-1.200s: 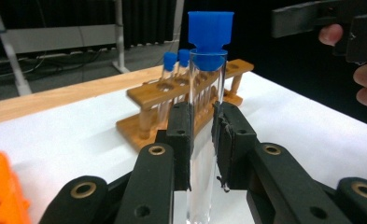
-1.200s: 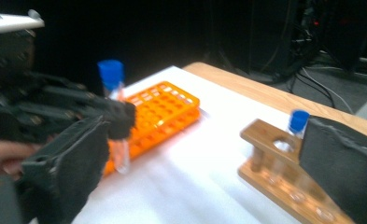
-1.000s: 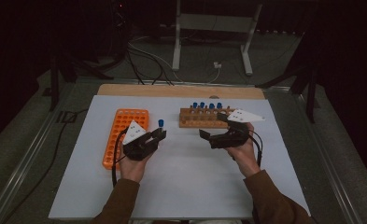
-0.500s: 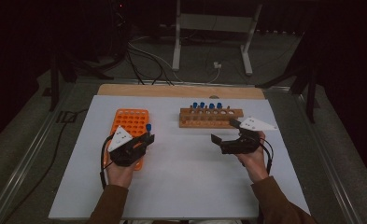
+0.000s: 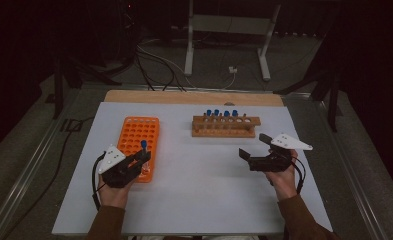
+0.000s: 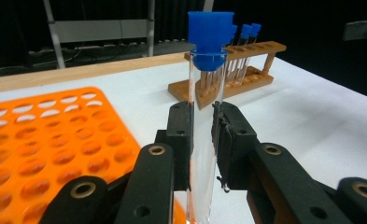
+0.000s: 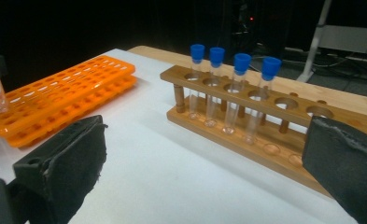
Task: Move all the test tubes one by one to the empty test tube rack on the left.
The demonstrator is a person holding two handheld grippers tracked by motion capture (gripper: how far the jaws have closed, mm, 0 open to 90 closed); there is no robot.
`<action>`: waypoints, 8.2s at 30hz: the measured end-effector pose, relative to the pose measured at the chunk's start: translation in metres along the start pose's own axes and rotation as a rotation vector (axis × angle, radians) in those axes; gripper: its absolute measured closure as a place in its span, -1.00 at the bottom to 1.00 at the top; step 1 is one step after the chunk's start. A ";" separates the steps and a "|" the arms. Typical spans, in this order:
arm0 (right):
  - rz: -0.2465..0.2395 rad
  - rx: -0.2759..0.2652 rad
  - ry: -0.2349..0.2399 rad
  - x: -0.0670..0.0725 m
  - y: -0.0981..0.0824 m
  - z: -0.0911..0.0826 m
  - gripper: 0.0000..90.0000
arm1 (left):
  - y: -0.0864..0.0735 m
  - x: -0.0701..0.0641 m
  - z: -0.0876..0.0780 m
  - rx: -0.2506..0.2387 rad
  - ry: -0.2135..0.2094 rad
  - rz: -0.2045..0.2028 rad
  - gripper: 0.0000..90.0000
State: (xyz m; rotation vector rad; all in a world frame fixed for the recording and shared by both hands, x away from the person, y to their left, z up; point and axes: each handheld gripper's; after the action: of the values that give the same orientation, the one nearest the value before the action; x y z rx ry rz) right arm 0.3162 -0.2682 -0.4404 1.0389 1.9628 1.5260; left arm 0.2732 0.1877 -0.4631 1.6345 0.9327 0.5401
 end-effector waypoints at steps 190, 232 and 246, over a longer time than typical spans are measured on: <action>-0.019 0.044 -0.036 -0.007 0.071 0.080 0.71 | 0.037 -0.031 -0.015 -0.097 0.158 0.024 -0.97; -0.004 0.111 0.285 0.077 0.066 0.090 0.70 | 0.051 -0.094 0.093 0.055 0.008 0.102 -0.56; -0.009 0.124 0.343 0.091 0.064 0.094 0.70 | 0.050 -0.090 0.095 0.048 -0.057 0.099 0.71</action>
State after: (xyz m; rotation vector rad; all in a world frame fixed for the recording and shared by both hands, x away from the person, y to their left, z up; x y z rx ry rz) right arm 0.3468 -0.1321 -0.3974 0.8579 2.3148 1.6853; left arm 0.3071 0.0561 -0.4298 1.7374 0.8320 0.5393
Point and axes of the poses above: each handheld gripper's, and its own axes: z roughly forward along the jaws, y roughly out of its top, x roughly to its left, and after that the axes turned 3 degrees about -x, right-handed
